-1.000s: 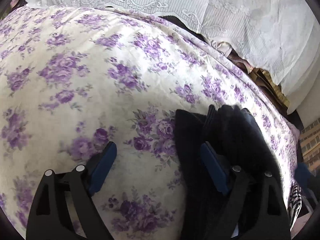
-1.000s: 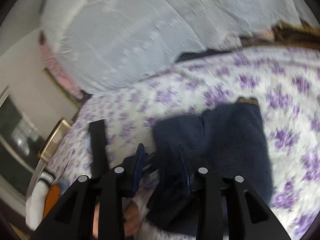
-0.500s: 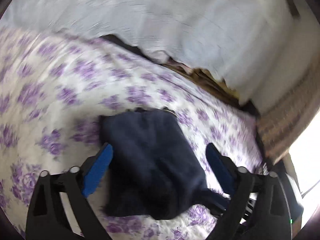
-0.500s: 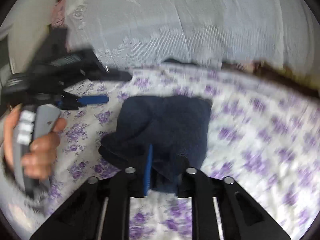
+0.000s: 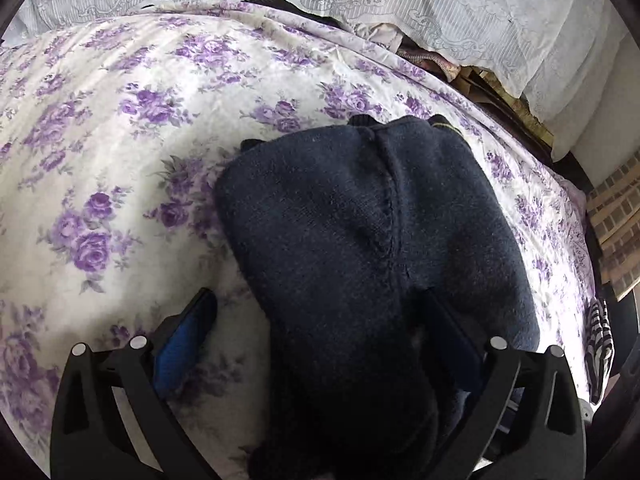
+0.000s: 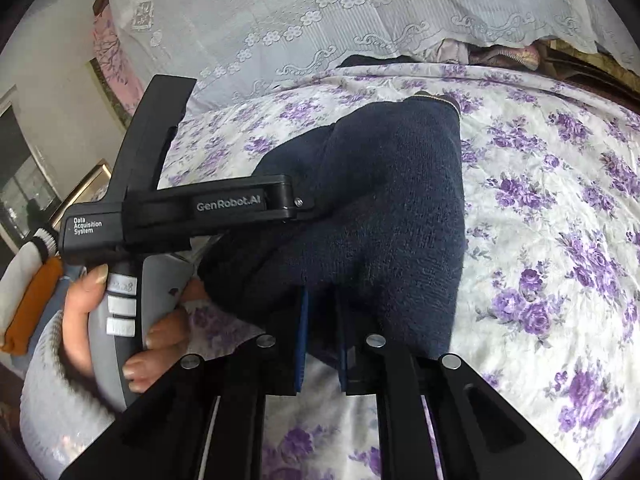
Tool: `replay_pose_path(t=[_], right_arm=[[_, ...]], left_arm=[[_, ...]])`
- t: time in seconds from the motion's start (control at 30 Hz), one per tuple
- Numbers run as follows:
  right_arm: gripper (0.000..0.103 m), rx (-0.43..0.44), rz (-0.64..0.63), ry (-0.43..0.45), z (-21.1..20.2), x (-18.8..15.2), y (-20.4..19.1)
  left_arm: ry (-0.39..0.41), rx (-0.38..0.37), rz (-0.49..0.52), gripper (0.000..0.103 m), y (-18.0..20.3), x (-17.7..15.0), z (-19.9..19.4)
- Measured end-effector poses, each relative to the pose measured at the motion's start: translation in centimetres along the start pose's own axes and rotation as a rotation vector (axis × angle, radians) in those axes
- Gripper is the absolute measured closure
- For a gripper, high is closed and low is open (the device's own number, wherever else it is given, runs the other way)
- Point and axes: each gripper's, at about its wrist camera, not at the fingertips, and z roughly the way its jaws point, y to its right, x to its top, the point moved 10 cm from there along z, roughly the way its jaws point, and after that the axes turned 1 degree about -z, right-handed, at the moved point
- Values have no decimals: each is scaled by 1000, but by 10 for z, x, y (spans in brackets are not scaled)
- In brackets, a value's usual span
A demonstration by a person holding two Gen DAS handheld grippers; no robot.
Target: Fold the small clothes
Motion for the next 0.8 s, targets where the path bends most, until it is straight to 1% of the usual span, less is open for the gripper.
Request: replay_pose_path(t=[0.1,0.2,0.27,0.33,0.37,0.43,0.5,0.57,0.6,0.63,0.67,0.7,0.73,0.8], right_arm=[[91,9,-21,7,-15,1,-4],[88,27,-21,63,-36,15,-5],[88,32,2,127,-50,35,0],[87,20,28,162,-53,55,6],[87,10,44,177,-51,66,10],[87,6,74,197,-42,88,14],[87,6,90,197,-27,104,15],[87,-9,112,182,-4,115,23],[87,-24,130,160,12,116,30],[87,-37,143,142,24,115,37],[92,-49,168,121,36,111,44],[92,-62,182,107,47,105,53],[93,-70,179,103,53,100,59],[94,-54,165,114,52,98,59]], left_arm=[[20,41,-18,4,-12,2,-12],[40,46,-23,4,-19,7,-28],[63,37,-9,5,-18,8,-43],[99,15,17,5,-11,11,-60],[105,14,28,5,-9,11,-64],[82,31,37,5,-10,6,-58],[36,53,27,4,-17,-4,-38],[0,28,-1,4,-20,-13,-19],[1,17,-10,4,-20,-15,-12],[17,29,0,4,-19,-15,-11],[28,46,19,4,-16,-15,-11],[39,68,43,4,-14,-13,-12],[44,75,57,4,-12,-13,-11],[46,69,57,4,-10,-12,-7]])
